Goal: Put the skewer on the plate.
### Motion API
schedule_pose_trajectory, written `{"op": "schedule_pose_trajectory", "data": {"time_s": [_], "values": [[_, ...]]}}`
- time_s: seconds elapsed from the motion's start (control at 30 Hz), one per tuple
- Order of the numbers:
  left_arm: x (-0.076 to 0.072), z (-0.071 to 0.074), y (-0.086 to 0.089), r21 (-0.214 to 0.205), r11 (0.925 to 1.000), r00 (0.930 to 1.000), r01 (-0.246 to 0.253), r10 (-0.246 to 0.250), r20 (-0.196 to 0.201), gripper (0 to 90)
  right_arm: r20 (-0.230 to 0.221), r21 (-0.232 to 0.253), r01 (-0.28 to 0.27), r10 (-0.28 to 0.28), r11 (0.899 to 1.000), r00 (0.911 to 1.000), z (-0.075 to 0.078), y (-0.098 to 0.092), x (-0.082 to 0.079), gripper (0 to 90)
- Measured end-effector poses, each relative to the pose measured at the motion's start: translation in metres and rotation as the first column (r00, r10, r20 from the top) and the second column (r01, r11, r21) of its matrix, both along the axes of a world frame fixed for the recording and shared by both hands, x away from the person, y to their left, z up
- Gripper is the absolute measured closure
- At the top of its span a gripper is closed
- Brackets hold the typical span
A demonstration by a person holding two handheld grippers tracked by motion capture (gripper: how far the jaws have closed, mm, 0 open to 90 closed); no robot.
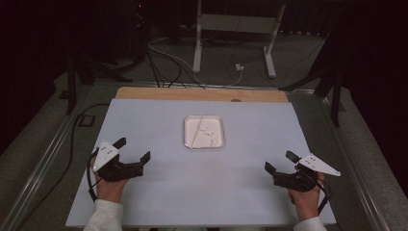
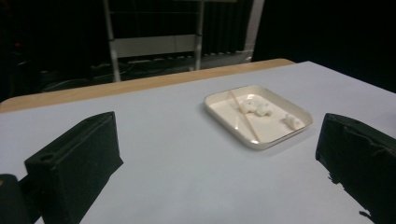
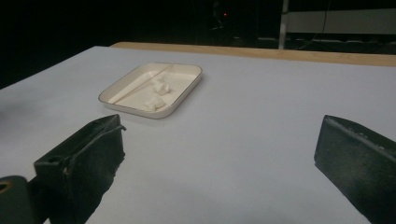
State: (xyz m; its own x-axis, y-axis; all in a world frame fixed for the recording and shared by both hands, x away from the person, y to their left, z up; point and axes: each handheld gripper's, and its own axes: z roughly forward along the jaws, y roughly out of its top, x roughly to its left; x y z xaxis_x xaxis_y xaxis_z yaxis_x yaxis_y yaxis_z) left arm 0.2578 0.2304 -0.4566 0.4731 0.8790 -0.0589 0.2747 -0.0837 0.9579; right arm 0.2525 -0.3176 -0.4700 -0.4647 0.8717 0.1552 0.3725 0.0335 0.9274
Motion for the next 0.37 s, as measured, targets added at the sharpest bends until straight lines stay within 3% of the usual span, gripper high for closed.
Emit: {"op": "schedule_pose_trajectory", "data": {"time_s": [0.27,0.37], "values": [[-0.012,0.000,0.021,-0.038,0.9985,0.9992,-0.041,0.041,0.004,0.8,0.005,0.012,0.024,-0.024,1.000,0.9997,-0.002,-0.010,-0.002,1.8],[-0.012,-0.001,0.024,-0.086,0.9960,0.9997,-0.022,0.022,-0.004,0.8,-0.001,0.040,0.022,-0.022,0.999,0.9997,0.000,-0.011,-0.003,1.8]]}}
